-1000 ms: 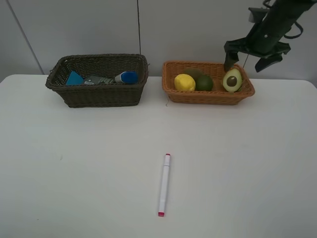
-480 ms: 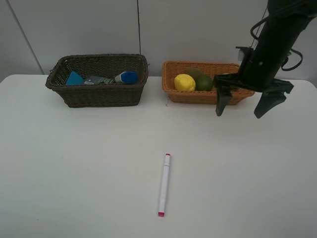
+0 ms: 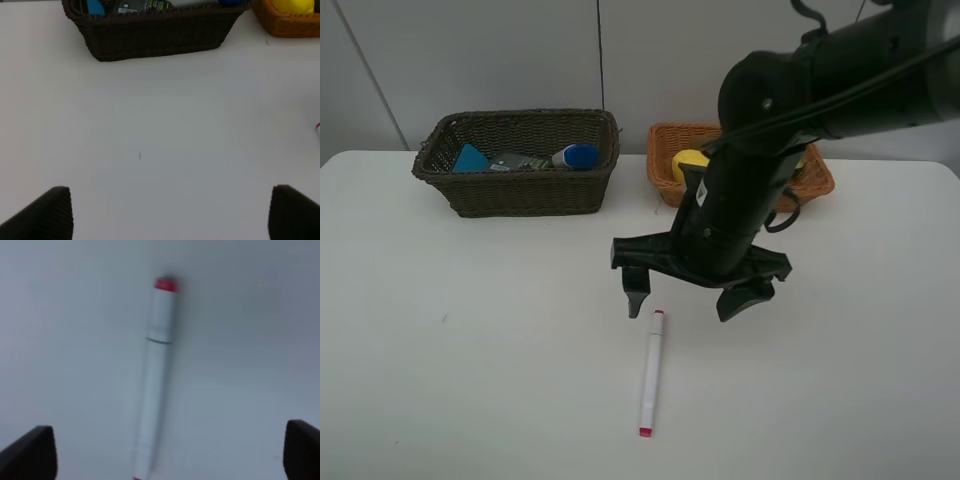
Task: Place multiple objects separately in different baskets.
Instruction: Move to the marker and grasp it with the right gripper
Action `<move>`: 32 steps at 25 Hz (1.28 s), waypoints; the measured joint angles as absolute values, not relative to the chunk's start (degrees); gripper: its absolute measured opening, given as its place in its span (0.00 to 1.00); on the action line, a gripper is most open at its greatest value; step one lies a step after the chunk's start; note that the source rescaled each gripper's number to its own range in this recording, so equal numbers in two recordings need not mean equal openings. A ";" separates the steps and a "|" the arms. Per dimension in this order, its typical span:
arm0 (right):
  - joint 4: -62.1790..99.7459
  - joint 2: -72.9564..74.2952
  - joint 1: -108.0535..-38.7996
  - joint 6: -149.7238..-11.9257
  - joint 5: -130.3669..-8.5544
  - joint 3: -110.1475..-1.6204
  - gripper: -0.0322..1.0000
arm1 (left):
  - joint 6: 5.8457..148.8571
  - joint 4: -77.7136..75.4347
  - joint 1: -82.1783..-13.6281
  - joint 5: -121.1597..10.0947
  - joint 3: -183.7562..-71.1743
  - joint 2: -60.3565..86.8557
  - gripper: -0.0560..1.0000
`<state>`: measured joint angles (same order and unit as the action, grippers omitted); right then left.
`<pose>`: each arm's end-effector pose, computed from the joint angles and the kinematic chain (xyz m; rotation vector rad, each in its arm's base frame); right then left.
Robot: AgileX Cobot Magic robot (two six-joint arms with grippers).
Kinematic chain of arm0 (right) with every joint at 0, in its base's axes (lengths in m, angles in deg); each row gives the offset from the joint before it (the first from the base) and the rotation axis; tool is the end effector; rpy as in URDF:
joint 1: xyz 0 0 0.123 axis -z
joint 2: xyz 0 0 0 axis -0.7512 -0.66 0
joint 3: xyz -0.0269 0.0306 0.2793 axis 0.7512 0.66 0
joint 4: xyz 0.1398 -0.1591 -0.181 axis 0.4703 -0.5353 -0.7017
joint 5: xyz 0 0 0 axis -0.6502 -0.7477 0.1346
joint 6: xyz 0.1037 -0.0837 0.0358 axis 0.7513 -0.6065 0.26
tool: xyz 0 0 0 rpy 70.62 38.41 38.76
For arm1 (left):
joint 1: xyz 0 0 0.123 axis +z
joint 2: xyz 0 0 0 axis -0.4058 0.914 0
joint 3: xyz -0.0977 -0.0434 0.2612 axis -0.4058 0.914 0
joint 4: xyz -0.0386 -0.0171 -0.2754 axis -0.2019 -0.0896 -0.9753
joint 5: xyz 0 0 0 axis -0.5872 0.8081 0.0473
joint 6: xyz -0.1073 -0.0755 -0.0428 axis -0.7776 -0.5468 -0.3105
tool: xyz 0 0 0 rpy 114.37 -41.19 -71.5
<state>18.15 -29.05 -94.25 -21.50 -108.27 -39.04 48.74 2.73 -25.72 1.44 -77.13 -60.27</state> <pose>0.2416 0.2649 0.1093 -0.1236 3.0965 0.2490 0.0598 -0.0220 0.2742 0.1369 2.0161 -0.1598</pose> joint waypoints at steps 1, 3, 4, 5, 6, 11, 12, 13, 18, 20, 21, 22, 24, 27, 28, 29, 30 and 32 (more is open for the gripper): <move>18.24 -30.13 -95.30 -20.66 -106.33 -39.04 0.99 | 48.74 2.73 -25.72 1.44 -77.13 -60.27 1.00; 18.37 -32.46 -96.96 -19.65 -103.74 -39.04 0.99 | 48.74 2.73 -25.72 1.44 -77.13 -60.27 1.00; 18.37 -33.76 -97.16 -19.48 -102.86 -39.04 0.99 | 48.74 2.73 -25.72 1.44 -77.13 -60.27 1.00; 18.31 -34.94 -97.16 -19.41 -102.43 -39.04 0.99 | 48.74 2.73 -25.72 1.44 -77.13 -60.27 1.00; 18.04 -35.77 -97.16 -19.28 -102.23 -39.04 0.99 | 48.74 2.73 -25.72 1.44 -77.13 -60.27 1.00; 14.79 -38.29 -97.16 -19.28 -101.83 -39.04 0.99 | 48.74 2.73 -25.72 1.44 -77.13 -60.27 1.00; 14.64 -38.59 -97.16 -19.26 -101.78 -39.04 0.99 | 48.74 2.73 -25.72 1.44 -77.13 -60.27 1.00; 14.31 -38.94 -97.16 -19.26 -101.78 -39.04 0.99 | 48.74 2.73 -25.72 1.44 -77.13 -60.27 1.00; 12.39 -41.51 -97.16 -19.21 -101.78 -39.04 0.99 | 48.74 2.73 -25.72 1.44 -77.13 -60.27 1.00; 11.97 -41.79 -97.16 -19.21 -101.78 -39.04 0.99 | 48.74 2.73 -25.72 1.44 -77.13 -60.27 1.00; 11.73 -41.79 -97.16 -19.21 -101.78 -39.04 0.97 | 48.74 2.73 -25.72 1.44 -77.13 -60.27 1.00; 11.62 -41.79 -97.16 -19.21 -101.78 -39.04 0.95 | 48.74 2.73 -25.72 1.44 -77.13 -60.27 1.00; 11.35 -41.79 -97.16 -19.21 -101.78 -39.04 0.82 | 48.74 2.73 -25.72 1.44 -77.13 -60.27 1.00; 10.89 -41.79 -97.16 -19.21 -101.78 -39.04 0.52 | 48.74 2.73 -25.72 1.44 -77.13 -60.27 1.00; 10.89 -41.79 -97.16 -19.28 -101.78 -39.04 0.40 | 48.74 2.73 -25.72 1.44 -77.13 -60.27 1.00; 10.89 -41.79 -97.16 -19.43 -101.78 -39.04 0.30 | 48.74 2.73 -25.72 1.44 -77.13 -60.27 1.00; 10.89 -41.79 -97.16 -19.55 -101.78 -39.04 0.18 | 48.74 2.73 -25.72 1.44 -77.13 -60.27 1.00; 10.89 -41.79 -97.16 -19.69 -101.91 -39.04 0.04 | 48.74 2.73 -25.72 1.44 -77.13 -60.27 1.00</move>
<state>10.89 -41.79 -97.16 -19.69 -101.91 -39.04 48.74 2.73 -25.72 1.44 -77.13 -60.27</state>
